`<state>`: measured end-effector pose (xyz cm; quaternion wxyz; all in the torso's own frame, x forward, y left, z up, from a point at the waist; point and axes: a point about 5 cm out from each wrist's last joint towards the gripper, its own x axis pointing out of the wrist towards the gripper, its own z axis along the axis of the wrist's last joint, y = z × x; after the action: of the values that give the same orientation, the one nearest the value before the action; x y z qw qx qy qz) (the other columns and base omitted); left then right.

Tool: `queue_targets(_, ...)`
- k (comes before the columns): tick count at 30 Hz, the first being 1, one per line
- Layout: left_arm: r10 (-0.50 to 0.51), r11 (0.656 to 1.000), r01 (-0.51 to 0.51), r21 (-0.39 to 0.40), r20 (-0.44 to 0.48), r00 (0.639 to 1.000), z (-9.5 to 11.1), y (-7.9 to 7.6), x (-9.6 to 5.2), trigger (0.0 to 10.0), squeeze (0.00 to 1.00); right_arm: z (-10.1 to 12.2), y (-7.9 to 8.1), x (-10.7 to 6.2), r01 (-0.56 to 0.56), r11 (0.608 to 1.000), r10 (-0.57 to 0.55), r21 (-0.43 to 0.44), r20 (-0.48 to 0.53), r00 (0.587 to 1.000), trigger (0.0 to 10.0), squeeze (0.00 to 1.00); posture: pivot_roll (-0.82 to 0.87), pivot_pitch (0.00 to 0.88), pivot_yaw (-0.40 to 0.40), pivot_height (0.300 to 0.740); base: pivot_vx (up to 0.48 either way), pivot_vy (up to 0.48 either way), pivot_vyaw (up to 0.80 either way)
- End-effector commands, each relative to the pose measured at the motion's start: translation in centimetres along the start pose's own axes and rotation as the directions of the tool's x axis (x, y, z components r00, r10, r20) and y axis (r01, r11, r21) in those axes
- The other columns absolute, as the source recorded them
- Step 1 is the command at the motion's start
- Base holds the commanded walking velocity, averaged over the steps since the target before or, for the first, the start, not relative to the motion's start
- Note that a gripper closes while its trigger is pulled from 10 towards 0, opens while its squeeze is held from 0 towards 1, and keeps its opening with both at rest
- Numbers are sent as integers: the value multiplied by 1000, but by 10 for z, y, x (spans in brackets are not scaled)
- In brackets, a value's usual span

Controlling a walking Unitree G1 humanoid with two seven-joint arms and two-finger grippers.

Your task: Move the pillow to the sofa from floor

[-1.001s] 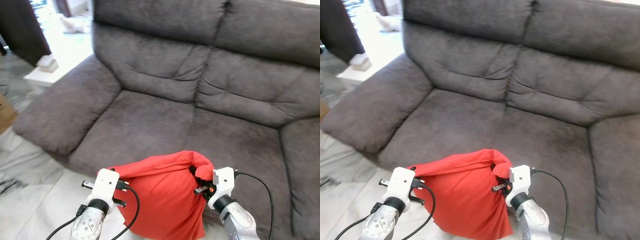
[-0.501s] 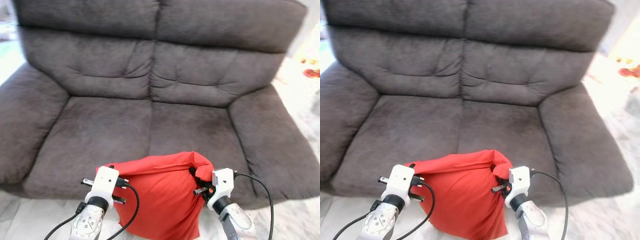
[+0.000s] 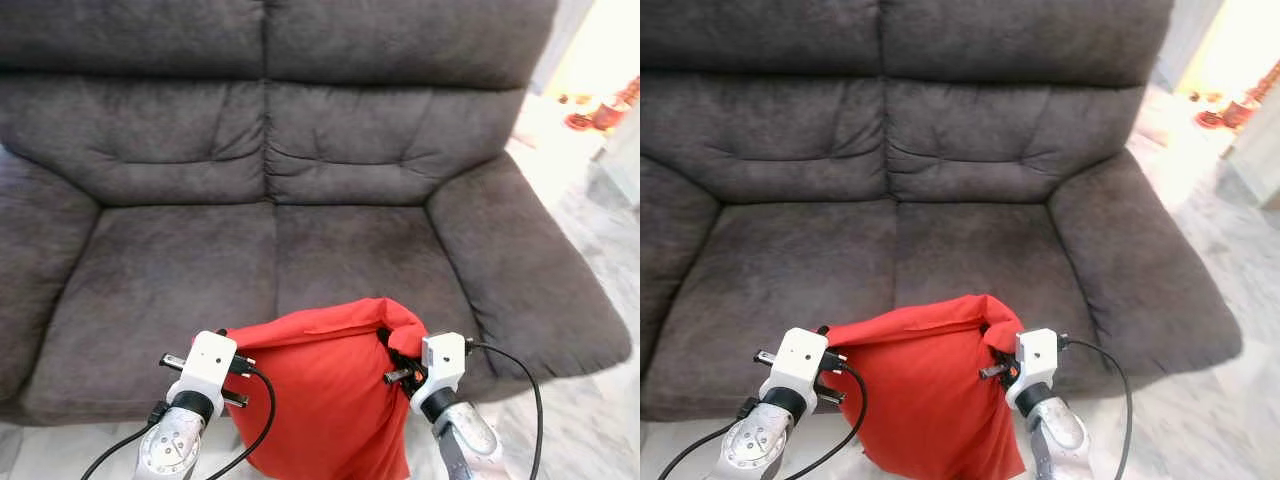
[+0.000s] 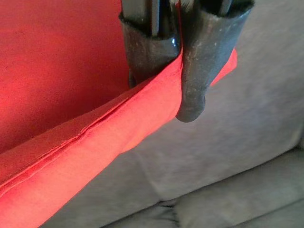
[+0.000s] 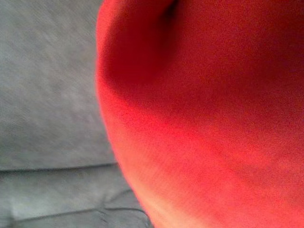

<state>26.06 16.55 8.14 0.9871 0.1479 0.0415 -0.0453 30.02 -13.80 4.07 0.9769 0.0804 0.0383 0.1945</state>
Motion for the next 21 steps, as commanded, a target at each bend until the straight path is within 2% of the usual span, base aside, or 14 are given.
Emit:
queue_targets(1, 67, 998, -67, 13, 62, 996, 12, 19, 4, 10000, 0, 3, -7, -1, 63, 998, -64, 15, 37, 997, 10000, 0, 232, 86, 17, 737, 0, 0, 0)
queue_targets(4, 69, 998, -69, 10, 68, 995, 14, 21, 4, 10000, 0, 7, -6, 0, 75, 997, -76, 21, 63, 995, 10000, 0, 235, 64, 22, 737, 0, 0, 0)
queue_targets(6, 67, 997, -69, 18, 76, 995, 15, 23, 7, 10000, 0, 10, -11, 0, 101, 995, -102, 13, 74, 992, 10000, 0, 235, 26, 29, 737, 0, 0, 0)
queue_targets(8, 70, 997, -72, 18, 76, 995, 15, 24, 8, 10000, 0, 11, -13, 0, 111, 994, -111, 8, 80, 991, 10000, 0, 235, 26, 29, 737, 0, 0, 0)
queue_targets(10, 73, 997, -74, 17, 74, 995, 14, 26, 14, 10000, 0, 13, -16, 1, 128, 992, -128, -1, 90, 988, 10000, 0, 224, 3, 28, 737, 0, 0, 0)
queue_targets(15, 78, 997, -79, 19, 64, 995, 10, 28, 20, 10000, 0, 18, -19, 1, 154, 988, -153, -3, 112, 982, 10000, 0, 204, 0, 16, 737, 0, 0, 0)
queue_targets(21, 86, 995, -88, 38, 49, 995, 4, 25, 21, 10000, 0, 17, -16, 5, 160, 987, -158, -6, 99, 982, 10000, 0, 179, 0, 17, 737, 0, -87, 0)
